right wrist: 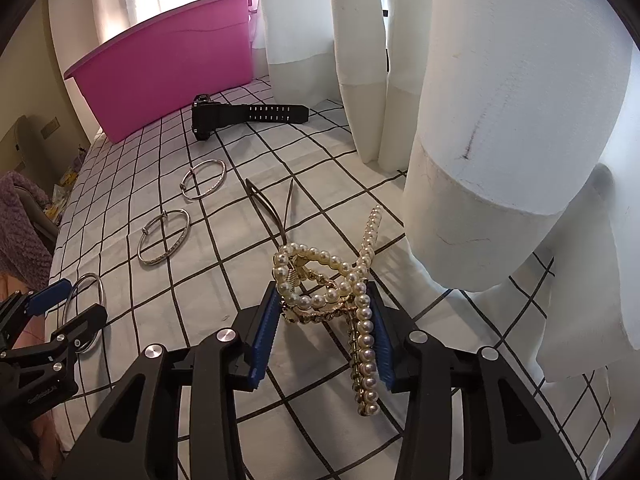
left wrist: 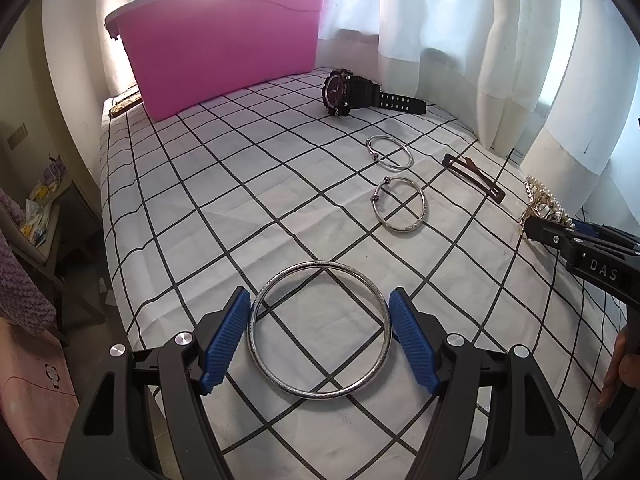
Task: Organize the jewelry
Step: 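Close the left tool on the silver ring while the right tool grasps the pearl clip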
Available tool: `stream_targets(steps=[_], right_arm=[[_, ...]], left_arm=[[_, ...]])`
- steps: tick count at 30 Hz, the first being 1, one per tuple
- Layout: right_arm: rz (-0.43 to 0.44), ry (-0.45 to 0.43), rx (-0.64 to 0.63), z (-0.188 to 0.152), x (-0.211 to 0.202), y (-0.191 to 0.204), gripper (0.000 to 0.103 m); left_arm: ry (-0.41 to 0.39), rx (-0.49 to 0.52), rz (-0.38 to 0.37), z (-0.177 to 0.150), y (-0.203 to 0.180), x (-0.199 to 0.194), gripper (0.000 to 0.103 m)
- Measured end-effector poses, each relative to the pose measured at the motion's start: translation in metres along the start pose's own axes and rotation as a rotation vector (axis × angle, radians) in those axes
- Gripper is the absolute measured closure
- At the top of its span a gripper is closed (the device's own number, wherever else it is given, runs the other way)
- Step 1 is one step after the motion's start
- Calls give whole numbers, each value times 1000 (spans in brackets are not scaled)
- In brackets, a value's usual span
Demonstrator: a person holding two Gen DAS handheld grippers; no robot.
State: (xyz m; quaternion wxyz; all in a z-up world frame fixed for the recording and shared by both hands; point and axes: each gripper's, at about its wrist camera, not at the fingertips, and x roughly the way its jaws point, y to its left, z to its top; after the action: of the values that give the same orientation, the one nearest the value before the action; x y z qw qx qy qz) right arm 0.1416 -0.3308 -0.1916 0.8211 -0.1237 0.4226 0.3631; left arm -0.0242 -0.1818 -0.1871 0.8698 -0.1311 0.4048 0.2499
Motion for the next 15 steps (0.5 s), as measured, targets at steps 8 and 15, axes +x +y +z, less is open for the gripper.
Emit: stream_targets(steps=[8, 15], right_arm=[[17, -38, 25, 1, -10, 1, 62], [31, -61, 49, 7, -23, 5, 62]], left_arm=[[-33, -4, -17, 8, 3, -11, 34], [-56, -14, -27, 20, 9, -24, 34]])
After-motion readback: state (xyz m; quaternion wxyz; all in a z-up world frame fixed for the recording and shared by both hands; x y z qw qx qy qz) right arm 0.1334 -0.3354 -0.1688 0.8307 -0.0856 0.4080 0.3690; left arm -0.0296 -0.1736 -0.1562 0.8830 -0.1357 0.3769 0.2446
